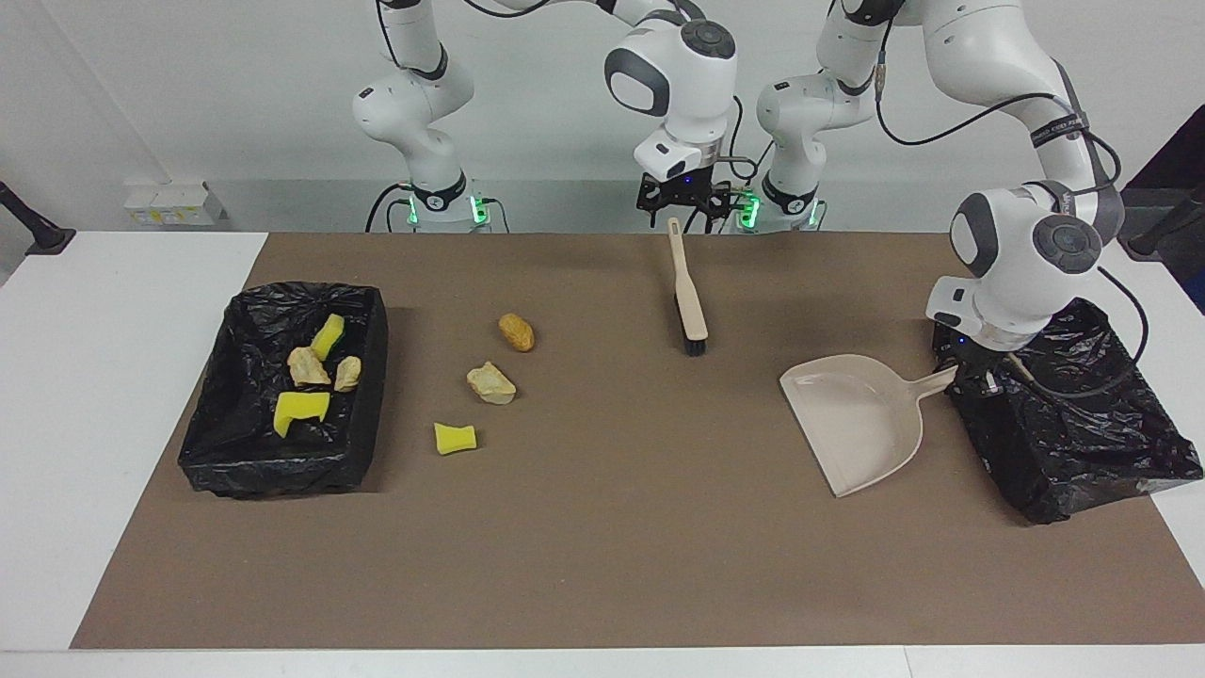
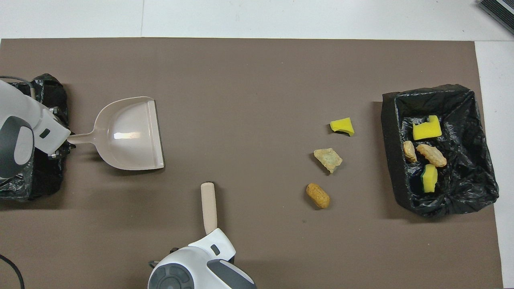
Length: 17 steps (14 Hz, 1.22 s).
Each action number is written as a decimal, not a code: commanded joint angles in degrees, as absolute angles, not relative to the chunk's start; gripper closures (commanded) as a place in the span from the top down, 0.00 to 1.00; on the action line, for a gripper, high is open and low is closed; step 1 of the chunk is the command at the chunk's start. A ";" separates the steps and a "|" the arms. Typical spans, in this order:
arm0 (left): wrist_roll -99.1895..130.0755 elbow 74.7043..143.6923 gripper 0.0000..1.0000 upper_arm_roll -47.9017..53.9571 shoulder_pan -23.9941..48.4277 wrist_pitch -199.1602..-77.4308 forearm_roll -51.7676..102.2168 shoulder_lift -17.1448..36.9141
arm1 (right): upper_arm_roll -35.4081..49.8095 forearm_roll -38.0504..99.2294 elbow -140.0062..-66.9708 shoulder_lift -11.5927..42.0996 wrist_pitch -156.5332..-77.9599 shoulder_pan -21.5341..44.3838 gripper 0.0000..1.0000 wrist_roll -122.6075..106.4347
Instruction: Sweep and dump trash in bin
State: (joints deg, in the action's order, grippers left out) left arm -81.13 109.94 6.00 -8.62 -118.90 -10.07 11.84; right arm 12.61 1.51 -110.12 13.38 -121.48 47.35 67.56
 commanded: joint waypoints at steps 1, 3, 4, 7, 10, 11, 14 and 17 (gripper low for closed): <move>-82.27 114.34 0.00 6.33 -8.88 -121.89 -10.81 9.06 | 12.30 2.81 -115.56 10.46 -123.66 47.28 1.00 67.15; -82.18 115.40 0.00 6.42 -8.88 -122.96 -10.81 8.53 | 12.30 2.81 -117.41 10.63 -125.58 48.95 1.00 67.41; -82.18 115.40 0.00 6.42 -8.88 -123.13 -10.81 8.53 | 12.30 2.81 -117.77 11.07 -127.25 49.13 0.97 67.41; -81.65 115.49 0.00 6.42 -8.88 -123.13 -10.72 8.53 | 12.30 2.81 -117.95 11.07 -127.53 49.13 0.80 67.24; -81.56 115.49 0.00 6.42 -8.53 -123.13 -10.81 8.44 | 12.30 2.55 -117.69 11.07 -127.44 49.22 0.27 67.85; -81.82 115.49 0.00 6.42 -8.44 -123.05 -10.81 8.44 | 12.30 2.55 -117.69 11.07 -127.44 49.22 0.11 67.76; -81.83 115.49 0.00 6.42 -8.53 -123.40 -10.81 8.44 | 12.22 2.46 -117.34 10.81 -127.44 48.96 0.00 67.85; -81.22 114.96 0.00 6.42 -8.44 -123.49 -10.81 8.70 | 12.04 2.46 -116.63 10.20 -127.01 48.25 0.00 67.41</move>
State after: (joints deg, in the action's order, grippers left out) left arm -81.43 112.98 6.43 -8.60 -121.89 -10.07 10.39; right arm 12.00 1.52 -116.07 11.92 -126.59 48.97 67.69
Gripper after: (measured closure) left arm 0.674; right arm 0.727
